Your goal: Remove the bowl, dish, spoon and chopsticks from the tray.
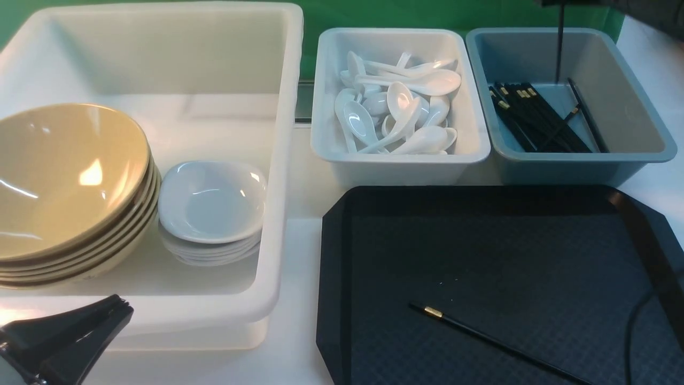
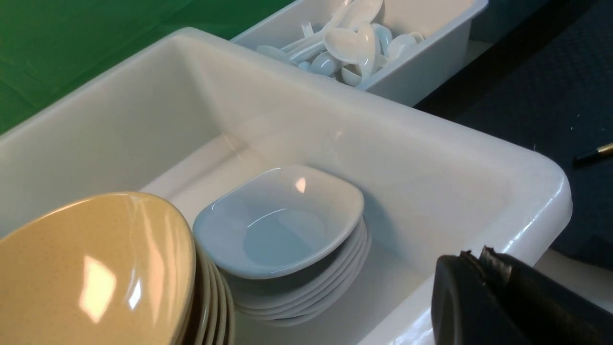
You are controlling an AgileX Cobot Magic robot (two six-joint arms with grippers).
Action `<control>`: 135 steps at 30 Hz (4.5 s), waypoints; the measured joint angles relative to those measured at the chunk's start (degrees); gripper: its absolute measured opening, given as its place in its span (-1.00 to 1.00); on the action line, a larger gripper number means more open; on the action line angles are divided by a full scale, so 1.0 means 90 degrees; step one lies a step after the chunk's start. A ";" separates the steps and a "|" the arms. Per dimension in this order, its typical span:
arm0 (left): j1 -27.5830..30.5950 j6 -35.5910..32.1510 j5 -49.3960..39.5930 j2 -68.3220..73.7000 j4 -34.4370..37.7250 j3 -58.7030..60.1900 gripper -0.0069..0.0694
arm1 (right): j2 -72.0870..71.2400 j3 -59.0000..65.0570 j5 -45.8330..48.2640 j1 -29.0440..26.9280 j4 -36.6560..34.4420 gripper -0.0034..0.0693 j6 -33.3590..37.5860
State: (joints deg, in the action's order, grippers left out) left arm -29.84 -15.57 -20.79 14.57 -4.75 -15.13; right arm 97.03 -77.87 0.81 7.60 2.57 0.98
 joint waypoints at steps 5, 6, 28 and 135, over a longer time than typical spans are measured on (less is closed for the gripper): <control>0.0000 0.0029 -0.0006 0.0000 -0.0005 0.0000 -0.84 | 0.0370 -0.1198 0.3107 -0.0183 -0.0078 0.21 -0.0030; 0.0000 0.0025 -0.0006 0.0000 -0.0005 0.0000 -0.84 | 0.0370 -0.1250 0.3244 -0.0176 -0.0087 0.22 0.0023; 0.0000 0.0092 -0.0006 0.0000 -0.0170 0.0000 -0.84 | -0.0094 0.2719 0.4866 0.2837 -0.0249 0.15 0.2273; 0.0000 0.0260 0.0025 0.0000 -0.0689 0.0129 -0.84 | 0.4068 -0.5955 0.5766 0.0155 -0.0881 -0.79 0.1869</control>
State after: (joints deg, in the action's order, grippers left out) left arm -29.84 -13.22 -20.56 14.57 -10.95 -13.97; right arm 133.65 -131.46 52.70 8.99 -5.35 17.81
